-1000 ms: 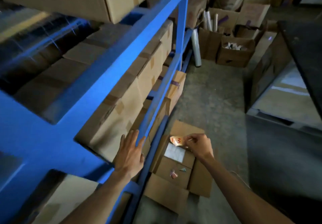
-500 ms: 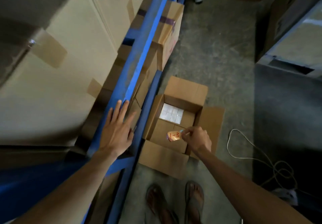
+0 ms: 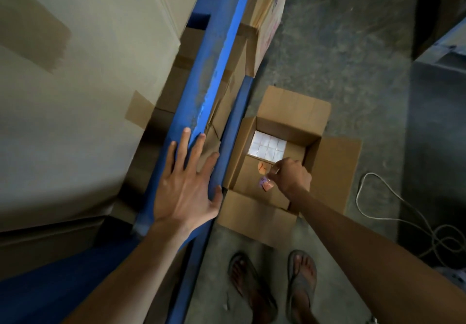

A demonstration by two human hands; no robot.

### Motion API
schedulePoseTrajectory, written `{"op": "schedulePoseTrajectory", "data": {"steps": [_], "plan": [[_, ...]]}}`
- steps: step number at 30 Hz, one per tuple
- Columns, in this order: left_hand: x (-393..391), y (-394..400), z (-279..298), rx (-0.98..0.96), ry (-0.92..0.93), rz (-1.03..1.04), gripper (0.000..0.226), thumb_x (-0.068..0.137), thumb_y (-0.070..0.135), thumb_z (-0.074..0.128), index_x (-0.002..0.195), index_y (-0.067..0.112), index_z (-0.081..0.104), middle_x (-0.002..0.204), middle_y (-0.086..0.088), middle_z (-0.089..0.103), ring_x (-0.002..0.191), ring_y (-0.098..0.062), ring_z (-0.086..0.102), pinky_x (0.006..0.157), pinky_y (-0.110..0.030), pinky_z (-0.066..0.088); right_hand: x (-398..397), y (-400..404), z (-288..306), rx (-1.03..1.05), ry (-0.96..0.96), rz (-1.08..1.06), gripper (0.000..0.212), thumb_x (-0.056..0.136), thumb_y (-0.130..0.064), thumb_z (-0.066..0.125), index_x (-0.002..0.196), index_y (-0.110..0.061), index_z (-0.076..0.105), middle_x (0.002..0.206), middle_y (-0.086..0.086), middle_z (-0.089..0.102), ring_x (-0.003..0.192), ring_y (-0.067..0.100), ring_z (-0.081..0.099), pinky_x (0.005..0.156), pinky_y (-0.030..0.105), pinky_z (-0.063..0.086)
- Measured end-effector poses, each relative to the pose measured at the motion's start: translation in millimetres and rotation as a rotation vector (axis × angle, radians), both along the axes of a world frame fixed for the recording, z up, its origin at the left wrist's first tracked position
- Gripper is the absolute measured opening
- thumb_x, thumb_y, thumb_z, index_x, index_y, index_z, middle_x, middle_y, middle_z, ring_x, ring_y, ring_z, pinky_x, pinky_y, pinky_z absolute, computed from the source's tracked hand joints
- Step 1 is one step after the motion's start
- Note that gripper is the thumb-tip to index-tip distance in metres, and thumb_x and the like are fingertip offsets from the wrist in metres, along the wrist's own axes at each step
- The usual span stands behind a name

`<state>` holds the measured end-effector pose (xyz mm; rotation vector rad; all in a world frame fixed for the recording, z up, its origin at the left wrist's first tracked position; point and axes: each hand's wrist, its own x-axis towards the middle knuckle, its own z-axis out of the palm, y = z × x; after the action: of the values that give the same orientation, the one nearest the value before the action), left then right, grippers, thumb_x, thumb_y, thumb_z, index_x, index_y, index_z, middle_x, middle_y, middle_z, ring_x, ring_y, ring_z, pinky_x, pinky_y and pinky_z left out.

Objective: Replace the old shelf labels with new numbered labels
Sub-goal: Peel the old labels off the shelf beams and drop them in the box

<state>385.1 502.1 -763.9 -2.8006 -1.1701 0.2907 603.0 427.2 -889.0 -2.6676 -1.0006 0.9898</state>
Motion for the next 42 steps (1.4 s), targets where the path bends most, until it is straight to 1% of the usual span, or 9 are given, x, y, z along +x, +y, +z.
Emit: {"op": "schedulePoseTrajectory", "data": {"steps": [5,8,11,20,26,29,34,37,42], "plan": [[1.0,0.4,1.8,-0.002,0.01,0.008,0.067,0.081,0.053,0.042,0.14,0.022,0.049,0.164,-0.015,0.022,0.154,-0.037,-0.001,0.121,-0.057,0.017,6.1,6.9,-14.0,-0.062,-0.111,0.078,0.026,0.086,-0.032,0.069,0.107,-0.017,0.069,0.106,0.008,0.068,0.097,0.03,0.066,0.074,0.034,0.05],[2.1,0.2,2.1,-0.002,0.015,0.012,0.066,0.081,0.053,0.043,0.139,0.022,0.05,0.164,-0.016,0.022,0.154,-0.037,-0.001,0.122,-0.057,0.017,12.4,9.4,-17.6,-0.069,-0.137,0.115,0.028,0.09,-0.036,0.066,0.11,-0.017,0.068,0.108,0.009,0.068,0.098,0.028,0.066,0.078,0.034,0.051],[2.7,0.6,1.1,0.005,0.003,0.006,0.064,0.081,0.051,0.046,0.138,0.021,0.05,0.163,-0.016,0.024,0.154,-0.038,0.0,0.122,-0.057,0.016,15.6,11.4,-20.6,-0.083,-0.127,0.163,0.025,0.092,-0.027,0.063,0.115,-0.016,0.066,0.112,0.012,0.066,0.101,0.031,0.065,0.079,0.034,0.048],[1.2,0.9,-3.4,0.029,-0.003,0.001,0.064,0.08,0.052,0.048,0.137,0.023,0.05,0.163,-0.014,0.024,0.154,-0.038,0.001,0.122,-0.057,0.014,22.6,16.4,-17.4,-0.042,-0.122,0.179,0.023,0.094,-0.031,0.056,0.11,-0.022,0.07,0.108,0.01,0.067,0.097,0.03,0.065,0.075,0.033,0.047],[0.4,1.1,-6.2,0.035,-0.005,0.001,0.064,0.08,0.054,0.049,0.136,0.023,0.053,0.164,-0.014,0.022,0.154,-0.038,0.0,0.123,-0.056,0.012,12.8,16.4,-5.5,0.048,0.016,0.136,0.022,0.091,-0.031,0.054,0.102,-0.027,0.073,0.106,0.008,0.069,0.096,0.03,0.065,0.07,0.029,0.043],[1.6,0.8,-5.5,0.035,0.002,0.005,0.063,0.081,0.054,0.051,0.135,0.023,0.055,0.164,-0.014,0.022,0.154,-0.037,0.0,0.122,-0.057,0.015,7.5,12.5,5.2,0.103,0.14,0.147,0.02,0.091,-0.033,0.055,0.098,-0.027,0.072,0.103,0.005,0.072,0.095,0.026,0.065,0.075,0.031,0.052],[1.3,0.3,-4.6,0.035,0.014,0.002,0.068,0.081,0.059,0.049,0.139,0.025,0.052,0.165,-0.014,0.018,0.154,-0.038,-0.001,0.122,-0.056,0.013,1.6,1.0,39.1,0.284,0.281,0.129,0.025,0.092,-0.041,0.059,0.108,-0.025,0.069,0.088,-0.005,0.07,0.093,0.019,0.066,0.081,0.035,0.053],[0.7,1.5,1.2,-0.009,0.043,0.0,0.073,0.082,0.066,0.043,0.145,0.03,0.043,0.168,-0.012,0.005,0.153,-0.038,-0.01,0.123,-0.056,0.008,-1.8,-8.1,69.2,0.325,0.276,0.123,0.037,0.091,-0.047,0.059,0.123,-0.027,0.061,0.111,-0.001,0.069,0.107,0.021,0.062,0.088,0.039,0.052],[-1.7,-6.1,20.3,-0.241,0.067,0.03,0.082,0.088,0.072,0.034,0.157,0.038,0.005,0.157,-0.005,-0.041,0.145,-0.032,-0.037,0.122,-0.055,-0.011,2.8,-33.8,134.6,0.287,0.097,0.196,0.06,0.091,-0.054,0.054,0.142,-0.024,0.046,0.139,0.007,0.057,0.128,0.028,0.049,0.099,0.041,0.045]]}}
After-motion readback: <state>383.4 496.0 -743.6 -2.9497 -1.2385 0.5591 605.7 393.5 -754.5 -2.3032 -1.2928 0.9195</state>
